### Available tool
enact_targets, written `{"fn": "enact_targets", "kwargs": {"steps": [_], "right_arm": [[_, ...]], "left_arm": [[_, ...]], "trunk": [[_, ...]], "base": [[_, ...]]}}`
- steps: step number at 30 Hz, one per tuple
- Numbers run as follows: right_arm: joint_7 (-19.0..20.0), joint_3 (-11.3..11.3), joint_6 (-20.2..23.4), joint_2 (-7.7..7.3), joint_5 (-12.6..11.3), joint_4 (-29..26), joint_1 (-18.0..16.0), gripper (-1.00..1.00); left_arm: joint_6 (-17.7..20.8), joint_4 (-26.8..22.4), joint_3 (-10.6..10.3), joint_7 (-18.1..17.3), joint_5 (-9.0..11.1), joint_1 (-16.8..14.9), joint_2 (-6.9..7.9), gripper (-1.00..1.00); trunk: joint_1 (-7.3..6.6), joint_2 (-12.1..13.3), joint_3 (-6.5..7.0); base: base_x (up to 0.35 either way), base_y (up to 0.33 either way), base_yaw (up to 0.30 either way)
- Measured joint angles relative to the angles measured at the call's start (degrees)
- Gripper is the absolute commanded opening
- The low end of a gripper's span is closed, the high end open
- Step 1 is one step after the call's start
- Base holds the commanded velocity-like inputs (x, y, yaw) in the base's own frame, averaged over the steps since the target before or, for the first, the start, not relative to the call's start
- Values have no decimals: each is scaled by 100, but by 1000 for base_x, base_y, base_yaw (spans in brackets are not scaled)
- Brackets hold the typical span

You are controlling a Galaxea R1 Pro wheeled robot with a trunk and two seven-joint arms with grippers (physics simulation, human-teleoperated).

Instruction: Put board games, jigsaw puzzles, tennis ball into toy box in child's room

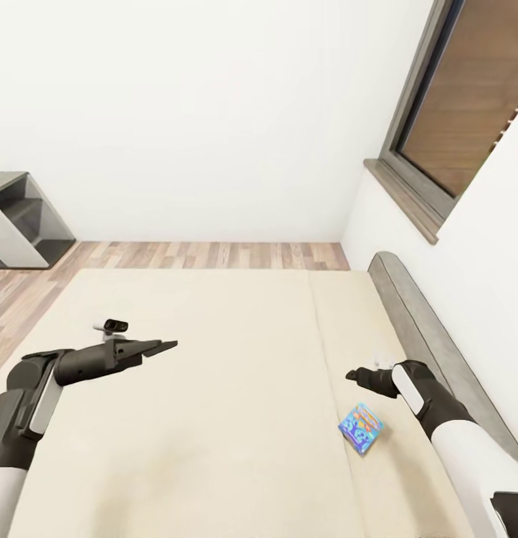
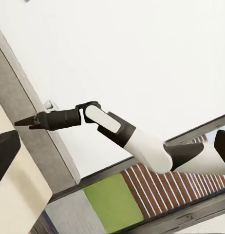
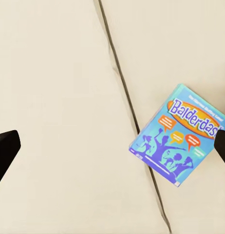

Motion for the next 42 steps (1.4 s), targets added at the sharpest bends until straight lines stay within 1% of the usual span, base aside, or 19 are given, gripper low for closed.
{"fn": "enact_targets", "kwargs": {"steps": [1,3,11,14,19,23,26,32,34,36,37,42], "right_arm": [[-1,-1,-3,-1,0,3,0,100],[1,-2,-6,-20,1,6,0,100],[5,-3,4,-72,-3,9,-52,100],[7,-3,12,-76,-8,9,-87,100],[12,-3,15,-78,-17,23,-102,100],[13,-3,17,-78,-19,24,-105,100],[14,-3,18,-78,-19,22,-105,100],[14,-3,15,-78,-19,43,-101,100],[14,-3,9,-72,-20,52,-99,100],[14,-3,-4,-47,-21,57,-98,100],[14,-3,-14,-35,-21,59,-98,100],[12,-6,-38,-49,-17,61,-97,100]], "left_arm": [[-2,-26,-24,0,-33,-47,-42,100],[-10,-63,-53,0,-62,-95,-82,100],[-38,-194,-82,0,-90,-178,-124,100],[-43,-276,-85,0,-91,-330,-164,100],[-55,-357,-92,0,-100,-484,-244,100],[-53,-420,-93,0,-91,-590,-263,100],[-41,-555,-103,0,-83,-646,-270,100],[-39,-669,-116,65,-85,-667,-280,100],[-37,-686,-123,76,-87,-670,-312,100],[-37,-692,-171,81,-92,-671,-363,100],[-38,-691,-229,83,-101,-672,-384,100],[-44,-687,-378,98,-108,-673,-410,100]], "trunk": [[0,0,-9],[0,0,-28],[0,0,-104],[0,0,-132],[0,0,-179],[0,0,-217],[0,0,-245],[0,0,-301],[0,0,-320],[0,0,-339],[0,0,-348],[0,0,-396]], "base": [[0,0,0],[0,0,0],[0,0,0],[0,0,0],[0,0,0],[0,0,0],[0,0,0],[0,0,0],[0,0,0],[0,0,0],[0,0,0],[0,0,0]]}}
